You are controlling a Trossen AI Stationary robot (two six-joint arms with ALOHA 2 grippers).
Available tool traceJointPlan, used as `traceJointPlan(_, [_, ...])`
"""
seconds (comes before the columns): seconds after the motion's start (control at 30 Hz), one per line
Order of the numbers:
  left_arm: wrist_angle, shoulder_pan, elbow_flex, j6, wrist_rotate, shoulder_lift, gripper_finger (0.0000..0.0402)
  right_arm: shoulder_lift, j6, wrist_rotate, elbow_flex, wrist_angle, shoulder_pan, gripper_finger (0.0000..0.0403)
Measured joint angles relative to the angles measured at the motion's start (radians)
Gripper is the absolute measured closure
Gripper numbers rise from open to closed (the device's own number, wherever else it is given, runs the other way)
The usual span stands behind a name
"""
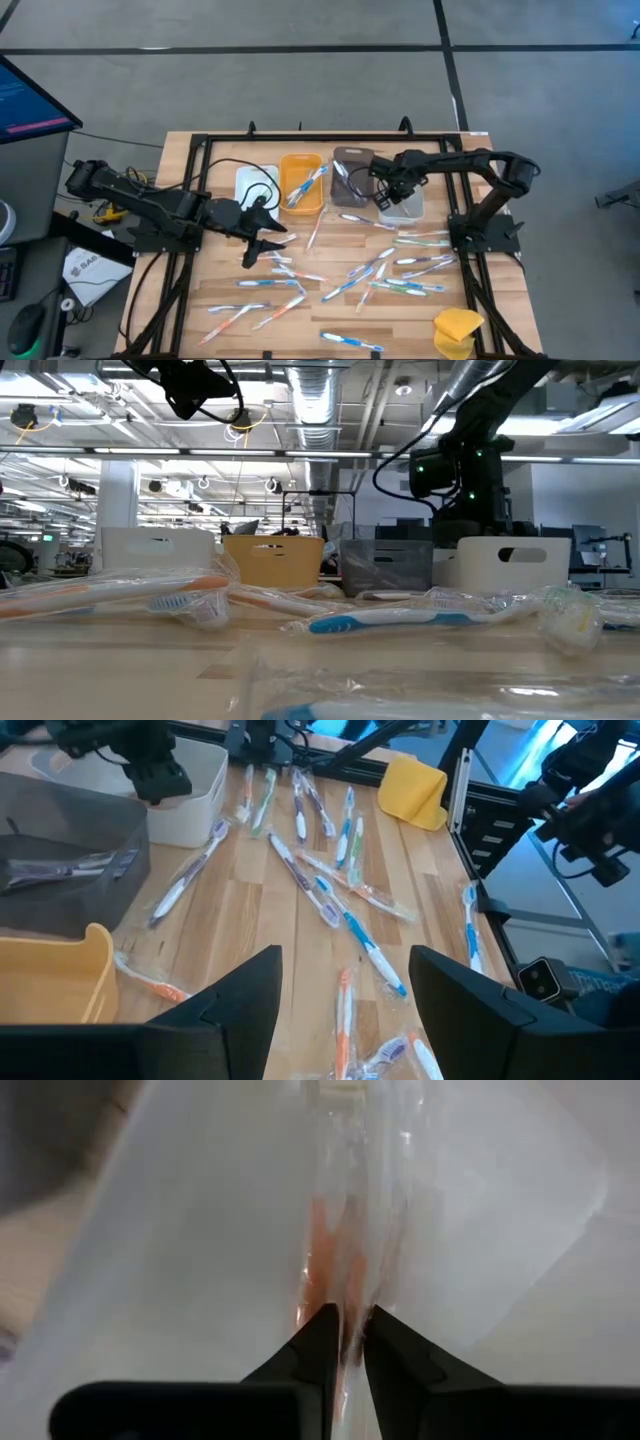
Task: Pick & Place Toothbrushes
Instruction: Put the orange toothbrush into the right white bin, then put the blue toothbrush into the orange bin
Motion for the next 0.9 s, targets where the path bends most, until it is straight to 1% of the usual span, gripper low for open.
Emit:
traceJointPlan(0.23, [-0.001,0.0,0.0,0.0,0.001,0.0,0.0188,-0.022,0.0,-0.001,0.019,-0.056,0.0,0.0327])
traceJointPlan(0.5, [-0.001,0.0,0.0,0.0,0.001,0.0,0.0188,-0.022,0.02,-0.003,0.027,-0.08,0.0,0.026])
traceJointPlan(0.7, [-0.002,0.0,0.0,0.0,0.002,0.0,0.0188,-0.022,0.03,-0.004,0.077,-0.16,0.0,0.0217])
traceJointPlan(0.9, [-0.003,0.0,0.0,0.0,0.002,0.0,0.0188,-0.022,0.007,-0.004,0.148,-0.237,0.036,0.0195])
